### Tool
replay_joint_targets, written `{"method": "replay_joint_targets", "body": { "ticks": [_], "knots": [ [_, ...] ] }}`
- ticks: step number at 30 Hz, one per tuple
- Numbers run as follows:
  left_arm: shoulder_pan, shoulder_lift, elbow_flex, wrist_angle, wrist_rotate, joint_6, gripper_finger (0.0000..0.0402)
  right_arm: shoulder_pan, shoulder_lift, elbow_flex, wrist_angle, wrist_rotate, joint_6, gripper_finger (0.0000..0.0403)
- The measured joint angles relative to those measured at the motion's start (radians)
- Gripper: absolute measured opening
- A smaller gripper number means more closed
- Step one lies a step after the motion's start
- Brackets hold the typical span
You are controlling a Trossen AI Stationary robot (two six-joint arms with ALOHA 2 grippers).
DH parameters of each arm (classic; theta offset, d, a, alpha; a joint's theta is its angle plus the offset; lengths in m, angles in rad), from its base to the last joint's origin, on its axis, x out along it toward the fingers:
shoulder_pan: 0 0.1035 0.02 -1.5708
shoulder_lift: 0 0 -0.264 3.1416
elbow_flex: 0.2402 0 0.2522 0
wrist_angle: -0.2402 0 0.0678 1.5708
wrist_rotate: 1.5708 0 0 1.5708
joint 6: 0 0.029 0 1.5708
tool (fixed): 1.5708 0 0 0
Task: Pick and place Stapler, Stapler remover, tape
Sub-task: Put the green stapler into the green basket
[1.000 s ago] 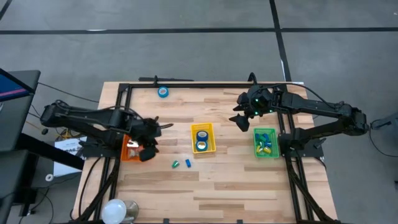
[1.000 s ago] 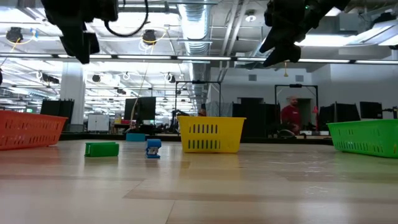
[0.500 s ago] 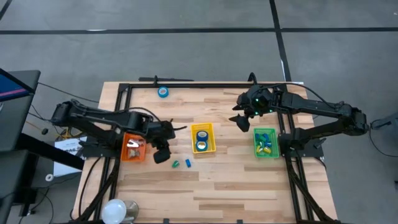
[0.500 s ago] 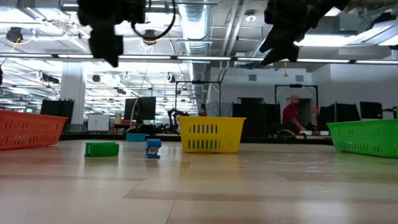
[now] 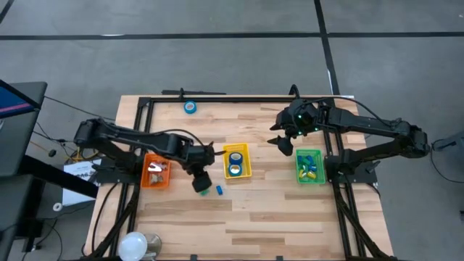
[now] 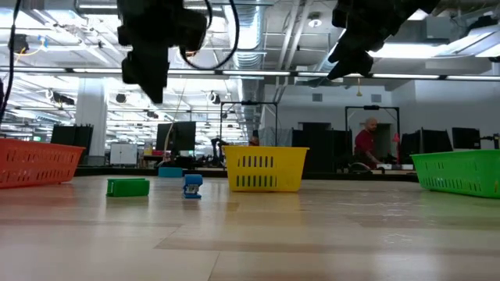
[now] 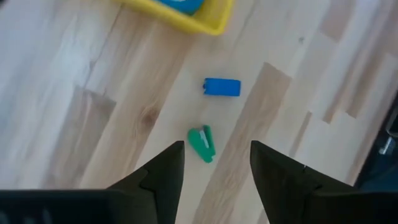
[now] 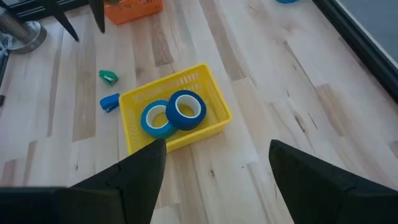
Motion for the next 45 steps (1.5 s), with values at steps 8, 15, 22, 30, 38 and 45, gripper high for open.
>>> {"method": "replay_joint_targets", "body": {
  "ticks": [8,15,22,30,38,45],
  "knots": [
    [0.0,0.102,0.0,0.007,0.0,-0.169,0.0172,0.0,0.0,0.0,0.0,0.0,0.012,0.0276],
    [0.0,0.135,0.0,0.017,-0.005,-0.271,0.0173,0.0,0.0,0.0,-0.002,0.0,0.035,0.0276],
    [-0.014,0.135,0.0,0.025,-0.061,-0.392,0.0226,-0.001,0.0,0.0,-0.002,0.0,0.037,0.0276],
    [-0.084,0.135,-0.054,0.043,-0.047,-0.462,0.03,-0.001,0.0,0.0,-0.002,0.0,0.062,0.0276],
    [-0.158,0.15,-0.063,0.064,-0.162,-0.505,0.0294,-0.001,0.001,0.0,-0.002,0.001,0.064,0.0276],
    [-0.158,0.229,-0.064,0.137,-0.179,-0.505,0.0282,-0.001,0.002,0.0,-0.002,0.004,0.065,0.0276]
  ]
}}
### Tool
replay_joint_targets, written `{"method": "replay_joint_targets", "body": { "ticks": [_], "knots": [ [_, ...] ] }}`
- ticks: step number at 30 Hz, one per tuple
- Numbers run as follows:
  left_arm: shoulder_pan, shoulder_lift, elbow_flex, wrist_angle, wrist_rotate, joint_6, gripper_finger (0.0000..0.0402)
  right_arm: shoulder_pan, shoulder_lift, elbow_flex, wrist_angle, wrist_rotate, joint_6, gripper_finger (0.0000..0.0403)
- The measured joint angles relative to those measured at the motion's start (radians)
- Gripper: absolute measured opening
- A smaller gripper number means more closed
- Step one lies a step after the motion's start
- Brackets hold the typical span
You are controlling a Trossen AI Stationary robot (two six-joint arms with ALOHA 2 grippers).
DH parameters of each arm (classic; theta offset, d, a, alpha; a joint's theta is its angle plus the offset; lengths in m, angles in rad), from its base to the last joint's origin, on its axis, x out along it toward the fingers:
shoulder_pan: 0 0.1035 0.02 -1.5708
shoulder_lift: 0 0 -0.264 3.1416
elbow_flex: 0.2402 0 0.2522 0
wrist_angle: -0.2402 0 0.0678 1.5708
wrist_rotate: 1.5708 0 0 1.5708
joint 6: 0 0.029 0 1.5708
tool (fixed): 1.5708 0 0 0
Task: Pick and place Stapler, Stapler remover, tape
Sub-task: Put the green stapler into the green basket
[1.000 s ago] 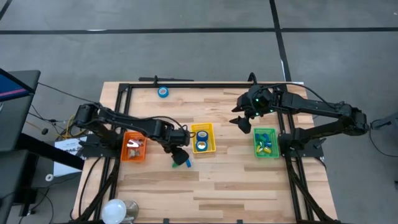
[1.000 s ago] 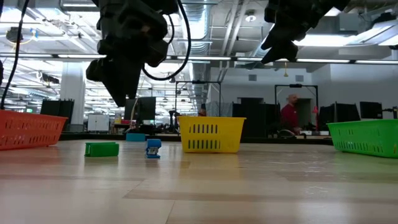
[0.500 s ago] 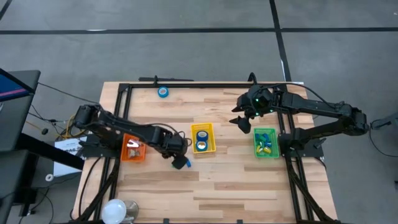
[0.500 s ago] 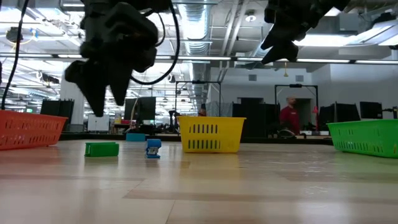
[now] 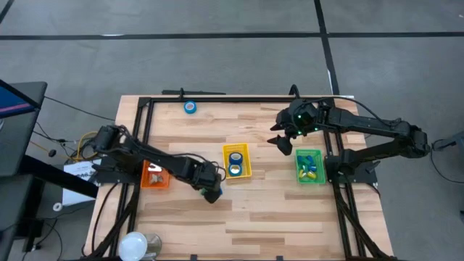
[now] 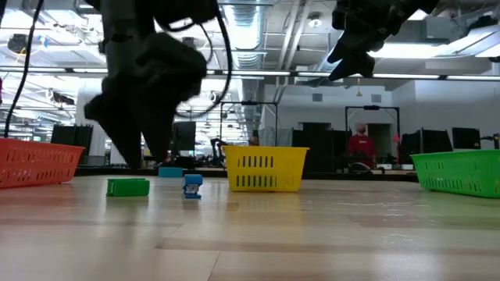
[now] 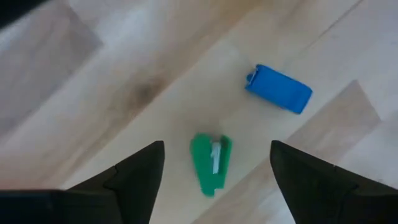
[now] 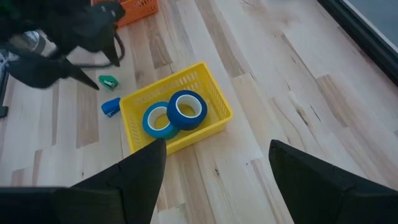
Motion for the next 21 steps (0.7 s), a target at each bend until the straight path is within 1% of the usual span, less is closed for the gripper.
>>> {"method": "replay_joint_targets", "body": {
  "ticks": [4,7,12,16,21],
  "knots": [
    [-0.002,0.066,0.0,0.007,0.047,0.0,0.0276,0.0,0.0,0.0,0.001,0.0,0.003,0.0276],
    [-0.003,0.084,0.0,-0.003,0.066,-0.002,0.0269,0.0,0.0,0.0,0.001,0.0,0.022,0.0276],
    [-0.008,0.081,0.0,0.002,0.032,0.001,0.0253,0.0,0.0,0.0,0.0,0.0,0.025,0.0276],
    [-0.008,0.08,0.0,0.004,0.048,0.001,0.0231,0.0,0.0,0.0,0.0,0.0,0.025,0.0276],
    [-0.016,0.08,0.0,0.005,0.063,0.001,0.0193,0.0,0.0,0.0,0.0,0.0,0.025,0.0276]
  ]
}}
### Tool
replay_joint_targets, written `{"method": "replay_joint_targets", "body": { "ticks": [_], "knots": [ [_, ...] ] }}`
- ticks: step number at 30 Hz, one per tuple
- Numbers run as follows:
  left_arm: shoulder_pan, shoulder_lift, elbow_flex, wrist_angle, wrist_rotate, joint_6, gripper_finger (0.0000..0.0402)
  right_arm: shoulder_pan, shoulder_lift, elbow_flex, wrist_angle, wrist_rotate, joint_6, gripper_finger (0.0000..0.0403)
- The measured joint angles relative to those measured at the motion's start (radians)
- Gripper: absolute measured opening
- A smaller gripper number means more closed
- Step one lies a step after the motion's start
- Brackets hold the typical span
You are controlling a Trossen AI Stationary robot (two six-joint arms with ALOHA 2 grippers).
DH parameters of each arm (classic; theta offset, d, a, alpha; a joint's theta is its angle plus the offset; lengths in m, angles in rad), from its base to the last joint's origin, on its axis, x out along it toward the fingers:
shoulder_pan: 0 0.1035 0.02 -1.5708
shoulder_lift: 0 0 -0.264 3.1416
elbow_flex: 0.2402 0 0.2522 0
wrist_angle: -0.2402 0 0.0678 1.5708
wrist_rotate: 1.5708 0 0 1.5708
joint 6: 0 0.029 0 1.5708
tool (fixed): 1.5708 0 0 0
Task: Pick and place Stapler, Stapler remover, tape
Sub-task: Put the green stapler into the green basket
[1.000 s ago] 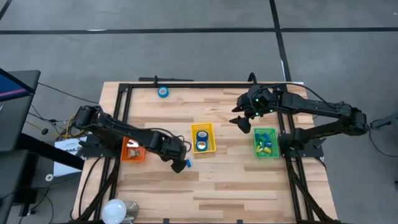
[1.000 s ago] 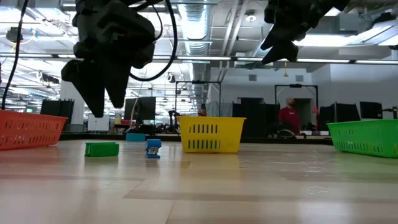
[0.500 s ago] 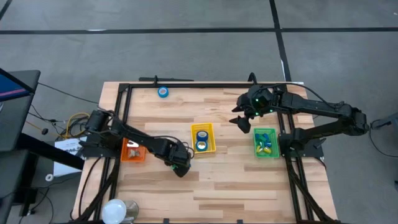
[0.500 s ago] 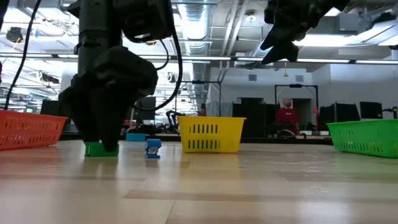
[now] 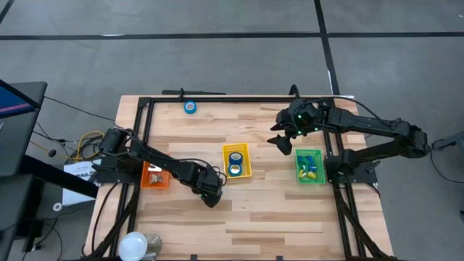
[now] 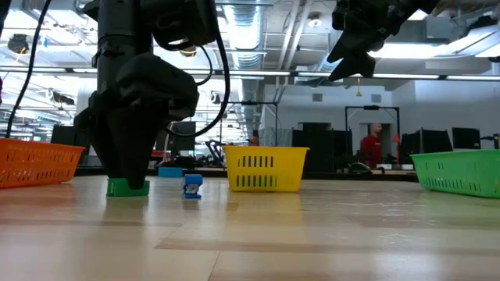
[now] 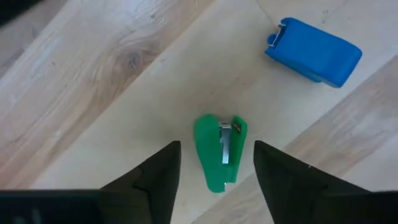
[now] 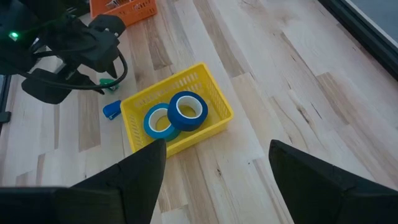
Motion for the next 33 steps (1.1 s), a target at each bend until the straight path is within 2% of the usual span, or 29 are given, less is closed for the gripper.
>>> {"method": "replay_joint_targets", "body": {
  "ticks": [13,22,27,33],
  "knots": [
    [0.004,0.001,0.0,0.0,0.007,0.027,0.0112,0.0,0.0,0.0,0.0,0.0,0.0,0.0276],
    [0.004,-0.01,0.0,-0.002,0.028,0.034,0.0076,0.028,-0.002,0.0,0.025,0.0,0.0,0.0276],
    [0.02,-0.094,0.0,0.0,0.022,0.054,0.007,0.06,-0.003,0.02,0.034,0.0,0.0,0.0276],
    [0.065,-0.266,0.0,0.069,-0.09,0.161,0.0068,0.104,-0.004,0.103,0.037,0.0,-0.011,0.0276]
  ]
}}
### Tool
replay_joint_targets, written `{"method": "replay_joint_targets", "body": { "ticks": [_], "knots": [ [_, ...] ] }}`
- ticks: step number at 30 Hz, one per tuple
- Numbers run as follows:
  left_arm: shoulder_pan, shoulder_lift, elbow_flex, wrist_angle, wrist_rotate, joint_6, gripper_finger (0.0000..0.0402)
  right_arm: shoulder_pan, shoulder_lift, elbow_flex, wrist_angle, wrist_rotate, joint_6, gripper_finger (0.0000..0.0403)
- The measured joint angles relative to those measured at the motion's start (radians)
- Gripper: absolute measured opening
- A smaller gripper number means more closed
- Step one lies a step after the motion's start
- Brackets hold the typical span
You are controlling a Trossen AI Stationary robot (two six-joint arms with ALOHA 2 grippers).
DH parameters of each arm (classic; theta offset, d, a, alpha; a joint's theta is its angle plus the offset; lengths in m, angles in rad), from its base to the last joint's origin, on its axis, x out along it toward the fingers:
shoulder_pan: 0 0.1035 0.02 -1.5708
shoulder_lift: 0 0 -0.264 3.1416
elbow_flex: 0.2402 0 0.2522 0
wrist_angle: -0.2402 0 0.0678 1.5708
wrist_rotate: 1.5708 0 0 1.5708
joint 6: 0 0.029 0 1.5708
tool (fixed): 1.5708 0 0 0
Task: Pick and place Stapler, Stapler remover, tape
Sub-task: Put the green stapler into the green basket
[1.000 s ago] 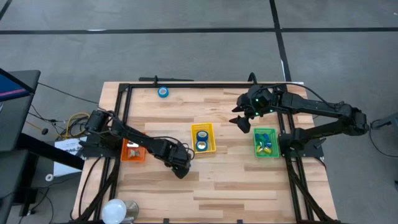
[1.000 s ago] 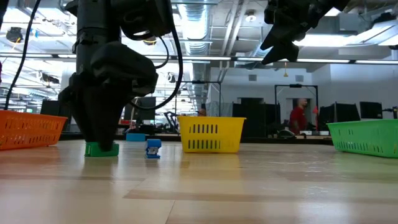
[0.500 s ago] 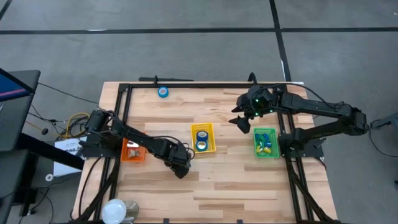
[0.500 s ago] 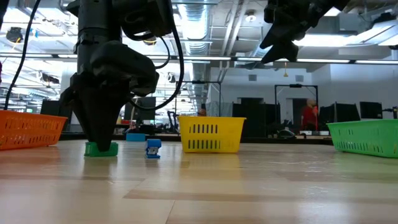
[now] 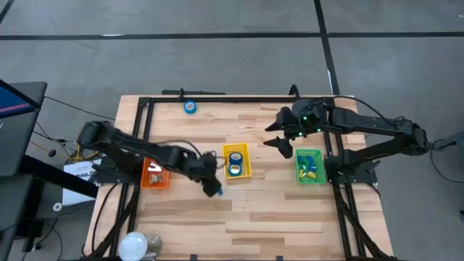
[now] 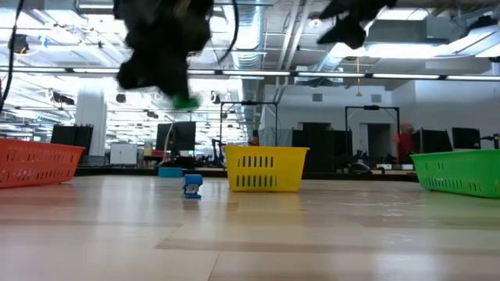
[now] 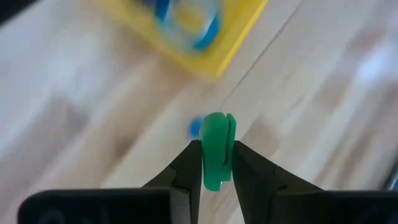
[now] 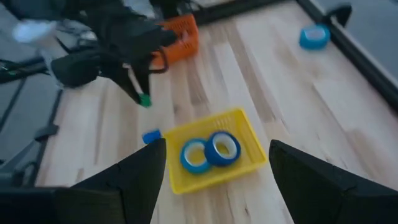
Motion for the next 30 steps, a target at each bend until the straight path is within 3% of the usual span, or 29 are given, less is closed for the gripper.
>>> {"method": "replay_joint_targets", "body": {
  "ticks": [6,12,19,26,30],
  "knots": [
    [0.039,-0.14,0.0,0.222,-0.12,0.216,0.0065,0.056,0.0,0.085,-0.003,0.001,-0.032,0.0276],
    [0.066,-0.176,0.0,0.496,-0.173,0.447,0.0065,0.093,0.0,0.127,0.001,0.001,-0.011,0.0276],
    [0.094,-0.173,0.0,0.719,-0.173,0.71,0.0065,0.108,0.0,0.127,0.011,-0.001,0.225,0.0276],
    [0.104,-0.172,0.0,0.817,-0.175,0.946,0.0065,0.111,0.0,0.127,0.21,-0.057,0.478,0.0276],
    [0.104,-0.172,0.0,0.847,-0.175,1.055,0.0065,0.11,0.0,0.127,0.241,-0.058,0.563,0.0276]
  ]
}}
